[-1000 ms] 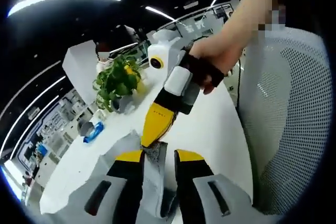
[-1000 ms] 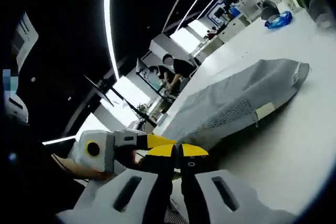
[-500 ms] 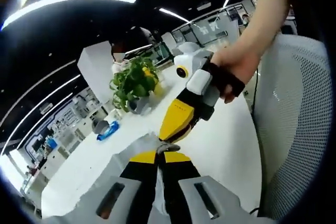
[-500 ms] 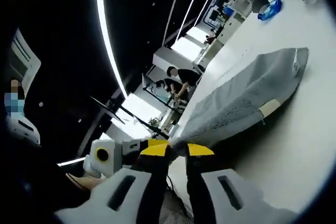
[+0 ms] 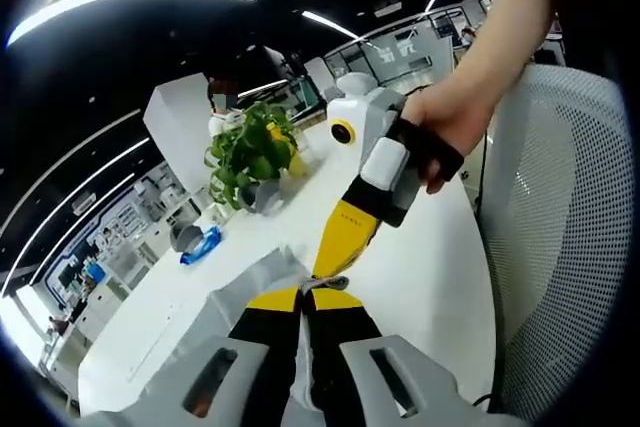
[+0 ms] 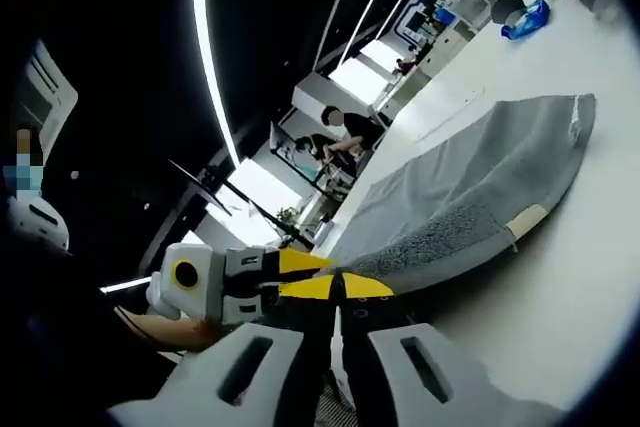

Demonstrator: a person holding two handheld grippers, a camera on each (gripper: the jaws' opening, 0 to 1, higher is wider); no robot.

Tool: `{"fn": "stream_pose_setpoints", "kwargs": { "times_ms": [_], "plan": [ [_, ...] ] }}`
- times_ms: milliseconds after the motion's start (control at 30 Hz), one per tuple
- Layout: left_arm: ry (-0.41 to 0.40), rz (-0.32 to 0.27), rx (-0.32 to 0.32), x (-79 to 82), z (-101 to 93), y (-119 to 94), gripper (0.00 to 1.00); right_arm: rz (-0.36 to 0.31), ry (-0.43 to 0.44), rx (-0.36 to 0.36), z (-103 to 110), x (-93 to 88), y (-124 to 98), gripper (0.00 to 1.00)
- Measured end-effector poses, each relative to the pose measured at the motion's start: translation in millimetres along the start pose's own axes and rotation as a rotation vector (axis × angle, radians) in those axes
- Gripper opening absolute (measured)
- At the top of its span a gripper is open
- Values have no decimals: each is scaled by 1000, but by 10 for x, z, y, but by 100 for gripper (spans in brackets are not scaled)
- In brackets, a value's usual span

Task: Fold the towel on the table until its edges align and the towel forms a compact rectangular stack.

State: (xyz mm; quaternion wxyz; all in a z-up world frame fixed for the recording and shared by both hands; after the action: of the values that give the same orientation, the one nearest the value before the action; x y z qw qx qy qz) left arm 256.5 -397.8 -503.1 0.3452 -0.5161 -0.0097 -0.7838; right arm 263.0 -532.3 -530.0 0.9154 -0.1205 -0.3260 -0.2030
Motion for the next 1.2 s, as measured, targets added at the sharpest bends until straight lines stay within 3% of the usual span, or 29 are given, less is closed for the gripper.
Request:
{"fn": "stream_pose_setpoints", "kwargs": {
  "times_ms": [67,100,167,233,367,433,467,500,533,567,633,800,900,1000,1133,1200],
  "plan": [
    [-29,0,16,-14,48,-19,3,-24,-30,-39,-29,38,-12,17],
    [-35,-6,34,-20,83,-32,3,-46,2,-48,-38,49,-19,25],
    [-72,-19,50,-17,123,-56,2,-47,113,-31,-64,13,-45,25],
    [-79,-28,59,-8,141,-70,2,-59,161,-33,-110,-7,-49,19],
    [-71,-37,51,16,118,-66,2,-89,331,-18,-141,-74,-12,31],
    [-62,-36,44,19,101,-56,2,-75,351,22,-135,-111,-3,21],
    [-51,-30,38,15,90,-49,2,-54,294,45,-115,-97,-13,8],
    [-46,-21,33,4,82,-46,3,-40,240,53,-105,-74,-23,2],
    [-43,-19,32,0,81,-43,3,-56,224,3,-129,-51,-45,0],
    [-43,-14,31,-5,82,-45,3,-62,198,8,-127,-48,-51,0],
    [-46,-2,33,-17,83,-47,3,-75,236,8,-132,-43,-67,0],
    [-38,-21,41,3,95,-54,3,-133,375,102,-73,-33,-29,1],
    [-32,-22,60,6,115,-65,3,-144,462,86,-20,-80,14,20],
    [-34,-23,60,3,119,-72,3,-149,479,76,63,-128,39,28],
    [-38,-41,56,28,117,-74,3,-142,536,71,5,-139,51,31],
    [-28,-33,47,22,100,-68,3,-139,532,69,37,-139,48,24]
  ]
}}
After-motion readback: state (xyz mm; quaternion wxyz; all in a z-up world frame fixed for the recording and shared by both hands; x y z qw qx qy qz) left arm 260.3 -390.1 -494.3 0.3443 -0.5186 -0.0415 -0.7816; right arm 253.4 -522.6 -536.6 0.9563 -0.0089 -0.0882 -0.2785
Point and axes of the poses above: the point that each gripper's makers call its tool centre point, and the gripper's own axes: y roughly forward along the fingers, z roughly to its left, x roughly out of its top, the point moved 8 cm from there along -y, roughly backward along the fingers, and after that the axes turned 2 degrees about -y, right-handed, at the moved point
